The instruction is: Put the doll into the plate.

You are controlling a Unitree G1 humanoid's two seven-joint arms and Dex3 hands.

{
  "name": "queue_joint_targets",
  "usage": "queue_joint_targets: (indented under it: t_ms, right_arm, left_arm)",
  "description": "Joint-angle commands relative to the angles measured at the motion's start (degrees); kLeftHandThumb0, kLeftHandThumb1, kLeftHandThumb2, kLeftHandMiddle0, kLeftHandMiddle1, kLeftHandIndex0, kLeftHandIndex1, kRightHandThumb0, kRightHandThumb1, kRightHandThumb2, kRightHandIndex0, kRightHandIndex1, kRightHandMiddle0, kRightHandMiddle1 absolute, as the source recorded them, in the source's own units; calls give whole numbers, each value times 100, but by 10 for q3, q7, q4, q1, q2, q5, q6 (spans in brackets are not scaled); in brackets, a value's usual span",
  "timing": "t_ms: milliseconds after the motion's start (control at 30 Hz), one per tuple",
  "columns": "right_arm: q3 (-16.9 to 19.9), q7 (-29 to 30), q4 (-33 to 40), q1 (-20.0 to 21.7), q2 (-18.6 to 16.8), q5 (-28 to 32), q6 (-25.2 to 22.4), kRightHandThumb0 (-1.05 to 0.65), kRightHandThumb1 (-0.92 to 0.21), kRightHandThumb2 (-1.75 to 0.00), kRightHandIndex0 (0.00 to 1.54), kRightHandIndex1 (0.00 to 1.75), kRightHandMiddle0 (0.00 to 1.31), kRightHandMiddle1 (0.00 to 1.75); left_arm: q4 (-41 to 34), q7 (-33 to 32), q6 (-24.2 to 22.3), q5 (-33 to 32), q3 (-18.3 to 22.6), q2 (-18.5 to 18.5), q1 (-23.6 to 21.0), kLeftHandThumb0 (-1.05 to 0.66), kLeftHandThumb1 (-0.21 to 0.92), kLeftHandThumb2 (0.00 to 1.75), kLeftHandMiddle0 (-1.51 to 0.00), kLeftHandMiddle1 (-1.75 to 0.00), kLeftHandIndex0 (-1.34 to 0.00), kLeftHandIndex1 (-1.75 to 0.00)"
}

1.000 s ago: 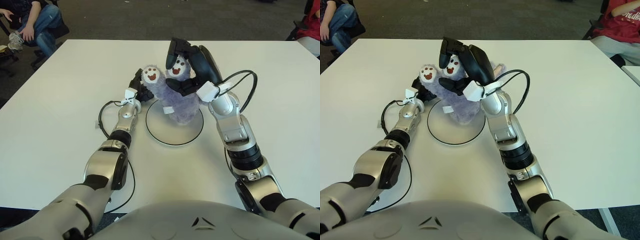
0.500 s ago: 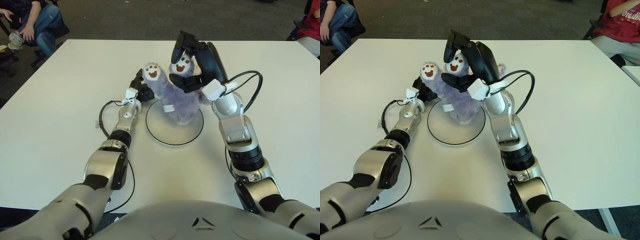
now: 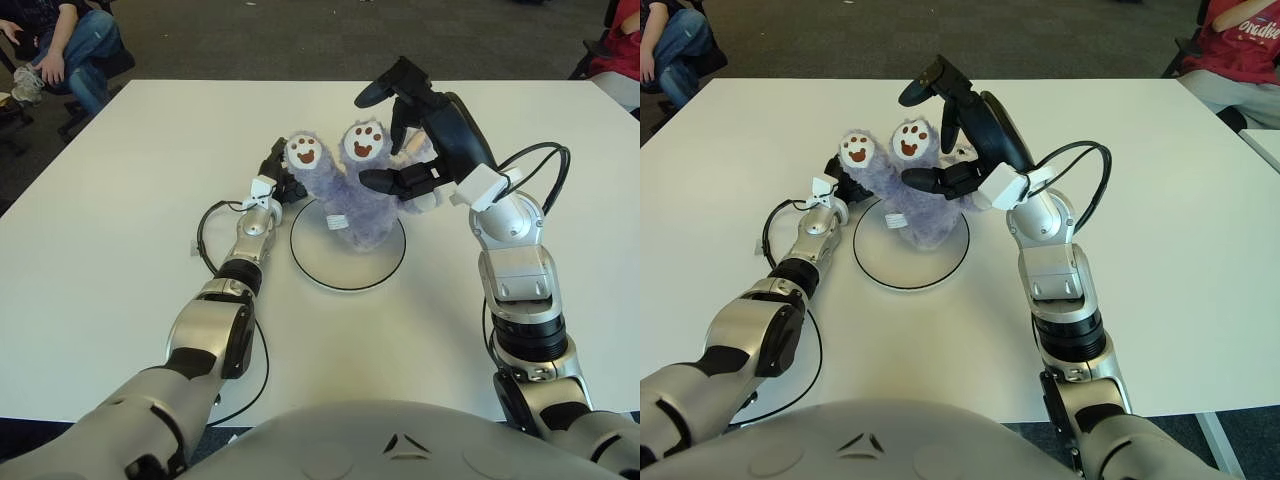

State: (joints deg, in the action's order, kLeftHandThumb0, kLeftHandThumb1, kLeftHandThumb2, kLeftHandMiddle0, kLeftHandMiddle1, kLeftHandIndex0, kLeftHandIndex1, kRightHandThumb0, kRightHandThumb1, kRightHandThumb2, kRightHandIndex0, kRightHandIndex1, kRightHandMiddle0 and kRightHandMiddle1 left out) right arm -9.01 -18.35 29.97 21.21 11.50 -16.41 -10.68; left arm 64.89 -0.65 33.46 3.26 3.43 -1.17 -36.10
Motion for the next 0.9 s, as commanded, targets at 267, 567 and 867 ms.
queue_joint_targets:
  t_ms: [267, 567, 867]
  right_arm:
    - [20, -28, 17, -18, 25, 56, 8, -62, -39, -74, 1, 134, 0, 53]
    - [37, 86, -155, 28, 25, 7, 232, -80, -72, -44, 10, 55, 0, 19]
    - [70, 111, -143, -5, 76, -13, 346, -94, -91, -43, 12, 20, 0, 6]
  left_arm:
    - [44, -4, -27, 3, -4, 12, 60, -38, 68, 85, -79, -175, -34, -175]
    - [46, 8, -30, -12, 7, 17, 57, -39, 63, 92, -75, -175, -38, -175]
    - [34, 0, 8, -8, 6, 22, 60, -40, 61, 94, -73, -175, -39, -175]
